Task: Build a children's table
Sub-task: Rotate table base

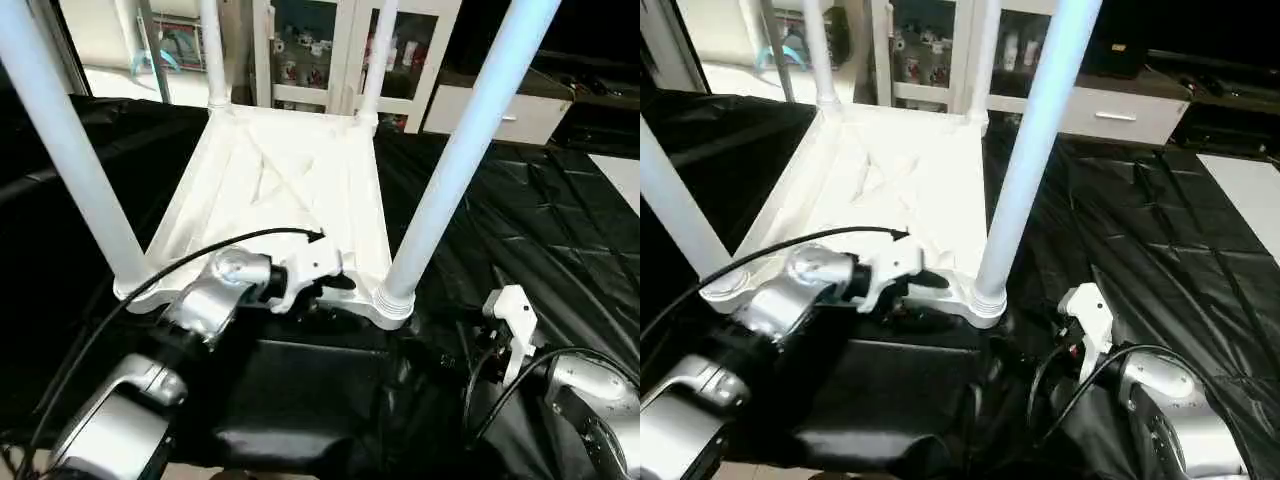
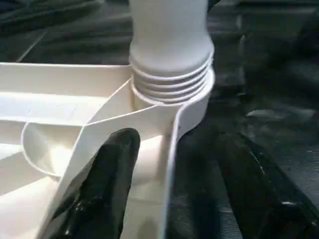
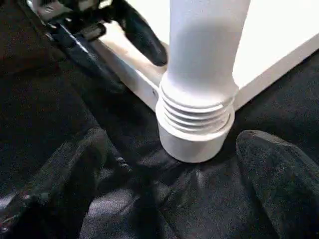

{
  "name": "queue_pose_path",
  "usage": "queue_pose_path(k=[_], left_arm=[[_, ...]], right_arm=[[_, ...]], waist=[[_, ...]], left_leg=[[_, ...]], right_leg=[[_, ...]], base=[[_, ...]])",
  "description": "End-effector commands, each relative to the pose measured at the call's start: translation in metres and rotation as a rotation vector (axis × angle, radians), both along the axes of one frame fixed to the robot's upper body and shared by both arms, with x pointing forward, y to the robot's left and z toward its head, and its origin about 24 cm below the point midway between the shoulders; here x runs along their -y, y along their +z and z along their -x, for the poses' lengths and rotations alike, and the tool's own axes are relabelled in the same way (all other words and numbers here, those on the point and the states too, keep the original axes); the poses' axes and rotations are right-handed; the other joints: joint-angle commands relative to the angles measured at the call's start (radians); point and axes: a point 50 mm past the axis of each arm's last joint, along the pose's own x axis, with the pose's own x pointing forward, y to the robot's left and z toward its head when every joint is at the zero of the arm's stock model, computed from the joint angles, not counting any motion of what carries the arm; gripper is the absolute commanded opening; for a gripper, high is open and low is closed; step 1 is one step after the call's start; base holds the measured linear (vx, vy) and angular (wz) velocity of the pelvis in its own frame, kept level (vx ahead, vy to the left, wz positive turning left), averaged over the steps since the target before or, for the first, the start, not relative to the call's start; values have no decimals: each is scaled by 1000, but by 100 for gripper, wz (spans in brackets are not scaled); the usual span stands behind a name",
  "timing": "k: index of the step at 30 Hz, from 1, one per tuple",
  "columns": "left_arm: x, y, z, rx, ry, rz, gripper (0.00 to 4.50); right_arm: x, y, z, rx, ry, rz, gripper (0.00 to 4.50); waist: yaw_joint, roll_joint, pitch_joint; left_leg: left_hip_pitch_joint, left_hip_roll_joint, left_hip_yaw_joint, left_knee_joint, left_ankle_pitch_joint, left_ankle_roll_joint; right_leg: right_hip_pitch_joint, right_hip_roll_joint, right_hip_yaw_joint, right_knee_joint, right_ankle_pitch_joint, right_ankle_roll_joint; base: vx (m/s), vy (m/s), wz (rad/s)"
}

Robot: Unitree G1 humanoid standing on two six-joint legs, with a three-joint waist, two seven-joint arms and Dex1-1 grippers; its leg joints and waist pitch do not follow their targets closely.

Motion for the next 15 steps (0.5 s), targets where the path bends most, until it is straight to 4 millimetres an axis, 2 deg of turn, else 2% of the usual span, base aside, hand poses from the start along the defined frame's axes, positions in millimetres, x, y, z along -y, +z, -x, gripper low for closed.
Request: queue_pose_path(k=[1,6,11,13,14,15], left_arm=[[3,0,-5,27,25,-43,248],[4,-4,-6,10,14,-69,208],[4,-8,-4,-24,-21,-105,168],[3,-9,-5,-22,-15,-111,142],[3,-9,-5,-21,-17,-119,132],[2,-10,-5,-24,-21,-128,132]], right_arm=[[4,8,-1,33,2,15,450],[3,9,-1,35,7,18,450],[2,10,-1,37,12,22,450],[2,11,-1,39,11,22,450],[2,11,-2,39,11,23,450],[2,11,-2,40,11,24,450]], waist=[[2,2,-63],[4,3,-64],[4,4,-61],[3,2,-61],[4,5,-62],[3,4,-62]], left_leg=[[16,45,-25,-80,-276,19],[15,47,-25,-79,-248,32],[16,47,-26,-81,-283,25],[15,47,-26,-82,-283,24],[16,48,-26,-82,-281,25],[16,48,-26,-82,-282,26]], right_leg=[[40,-62,41,-75,-275,-181],[42,-62,40,-69,-218,-205],[41,-65,41,-76,-275,-196],[42,-65,41,-75,-275,-193],[41,-65,41,-75,-271,-195],[40,-64,41,-76,-269,-195]], base=[[0,0,0],[0,0,0],[0,0,0],[0,0,0],[0,0,0],[0,0,0]])
